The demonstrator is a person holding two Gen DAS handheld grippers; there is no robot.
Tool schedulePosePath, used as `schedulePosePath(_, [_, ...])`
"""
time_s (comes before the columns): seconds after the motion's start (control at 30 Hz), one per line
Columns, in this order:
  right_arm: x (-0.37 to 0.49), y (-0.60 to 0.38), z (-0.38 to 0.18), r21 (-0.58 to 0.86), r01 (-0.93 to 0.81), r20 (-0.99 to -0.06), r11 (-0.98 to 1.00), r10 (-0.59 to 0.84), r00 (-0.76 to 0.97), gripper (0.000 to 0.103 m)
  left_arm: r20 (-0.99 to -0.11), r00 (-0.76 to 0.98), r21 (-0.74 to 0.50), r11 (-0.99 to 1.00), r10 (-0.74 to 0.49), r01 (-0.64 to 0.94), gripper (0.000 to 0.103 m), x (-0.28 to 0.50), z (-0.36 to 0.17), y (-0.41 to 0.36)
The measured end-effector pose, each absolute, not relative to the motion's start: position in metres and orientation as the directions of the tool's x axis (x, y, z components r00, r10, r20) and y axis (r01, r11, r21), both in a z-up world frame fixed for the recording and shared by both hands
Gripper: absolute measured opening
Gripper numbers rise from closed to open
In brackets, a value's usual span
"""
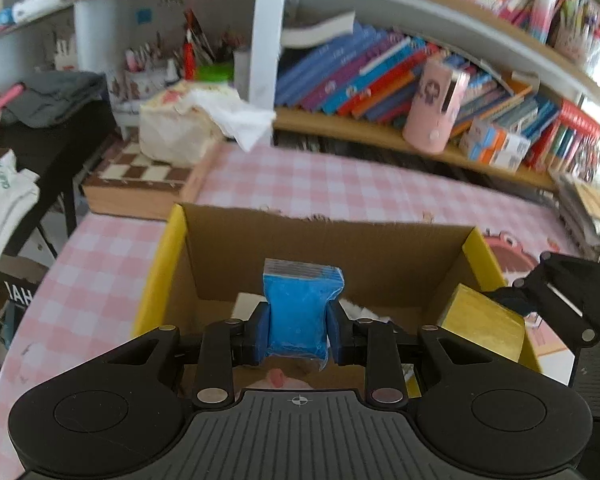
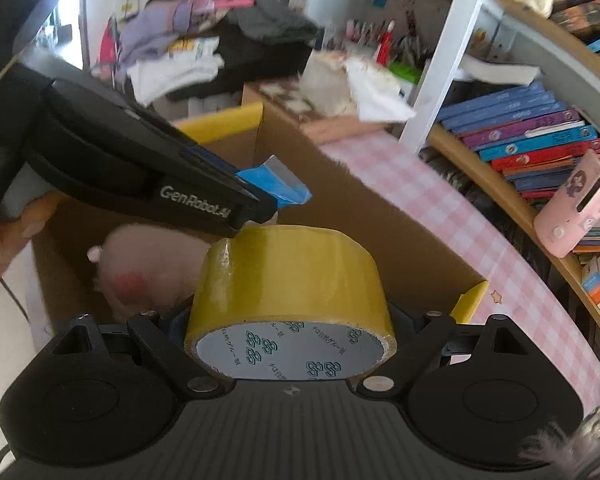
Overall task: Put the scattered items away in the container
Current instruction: 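Open the left tool to drop the blue packet while the right tool drops the tape roll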
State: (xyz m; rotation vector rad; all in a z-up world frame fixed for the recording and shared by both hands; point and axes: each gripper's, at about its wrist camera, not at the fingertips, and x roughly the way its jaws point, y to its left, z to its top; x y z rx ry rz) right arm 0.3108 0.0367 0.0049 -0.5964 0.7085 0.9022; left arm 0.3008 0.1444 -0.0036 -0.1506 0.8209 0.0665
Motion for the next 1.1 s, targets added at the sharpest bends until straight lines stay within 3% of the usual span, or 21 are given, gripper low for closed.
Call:
schedulePosePath(0.27, [0.319,0.035,-0.006,-0.142,-0.857,-0.786,0.496,0.469,0.402,0.091,-0.776,0.630,-0.113,0.988,-0.022,-0.105,0.031,0.315,-0.015,0.143])
schedulePosePath(0.33, [0.318,0.034,-0.005,-0.139,-0.854,-0.778,0.502,0.478,0.408,0.091,-0.769,0.638,-0.122,0.989,-0.037,-0.089,0.038,0.314,-0.013,0.142])
schedulePosePath(0.4, [0.319,0.032,-0.002,-0.131,-0.846,-0.767,0.516,0.489,0.417,0.091,-0.751,0.659,-0.118,0.990,-0.036,-0.080,0.060,0.309,-0.009,0.141])
schedulePosePath(0.47, [0.317,0.029,0.004,-0.122,-0.837,-0.745,0.534,0.508,0.432,0.093,-0.730,0.683,-0.107,0.992,-0.031,-0.069,0.067,0.302,-0.002,0.140])
schedulePosePath(1.1, [0.210,-0.043,0.079,-0.107,-0.684,-0.544,0.721,0.534,0.648,0.093,-0.534,0.845,-0.045,0.999,-0.042,0.021,0.074,0.168,0.080,0.109])
